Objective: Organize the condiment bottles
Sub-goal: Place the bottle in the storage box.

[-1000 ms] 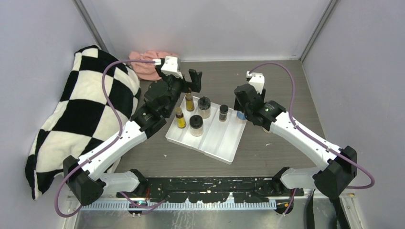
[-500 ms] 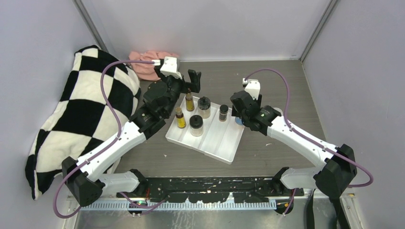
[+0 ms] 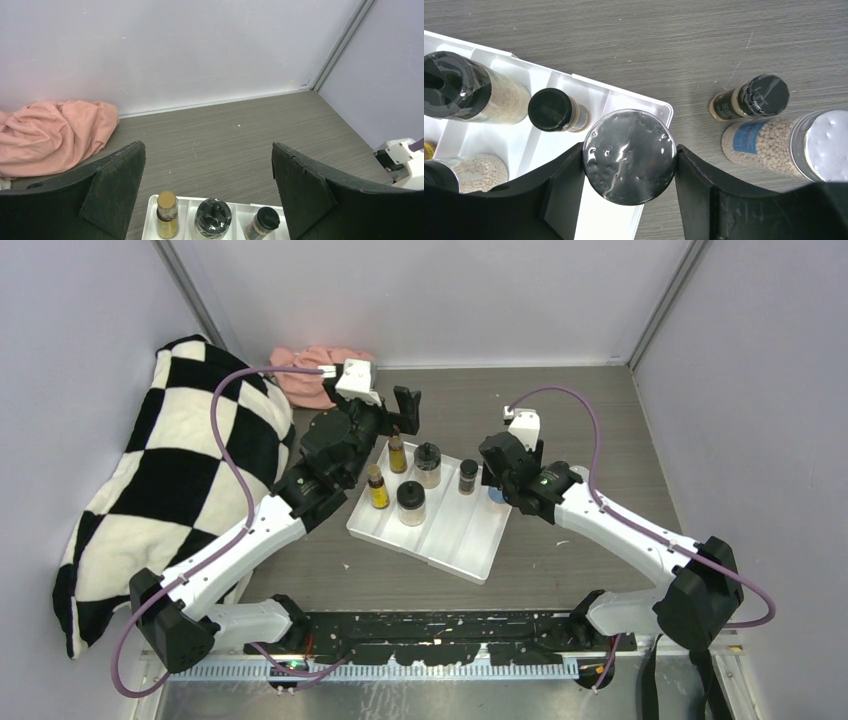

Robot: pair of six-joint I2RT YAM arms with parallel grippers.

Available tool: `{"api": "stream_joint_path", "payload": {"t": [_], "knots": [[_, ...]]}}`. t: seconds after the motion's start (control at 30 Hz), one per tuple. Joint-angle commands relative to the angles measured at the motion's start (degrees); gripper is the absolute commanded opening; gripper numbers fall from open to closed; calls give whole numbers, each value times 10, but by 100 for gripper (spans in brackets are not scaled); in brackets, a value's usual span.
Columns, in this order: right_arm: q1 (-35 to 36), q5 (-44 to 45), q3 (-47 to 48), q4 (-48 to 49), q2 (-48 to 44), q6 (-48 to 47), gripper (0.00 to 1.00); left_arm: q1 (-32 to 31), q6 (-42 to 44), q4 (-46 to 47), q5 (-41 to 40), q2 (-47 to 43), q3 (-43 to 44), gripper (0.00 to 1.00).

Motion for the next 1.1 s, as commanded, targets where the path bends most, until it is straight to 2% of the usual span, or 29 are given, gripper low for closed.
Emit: {"api": "stream_joint_path", "payload": {"t": [0.0,0.27,0.63,0.87,1.0,1.07], "knots": [[2,11,7,36,3,0,1,-2,12,31,-13,-11,-6,97],[3,10,3,59,19,-17,1,-2,17,53,-15,-15,-22,97],[4,13,-44,144,27,-52,1,-2,22,89,-15,-11,-46,97],[5,18,-62,154,23,-52,1,-2,22,94,-13,-6,-49,98],[6,24,-63,143,18,-44,13,-2,22,96,-13,-5,-49,99],[6,26,-62,134,16,-37,24,-2,22,93,-13,-5,-48,99]]}}
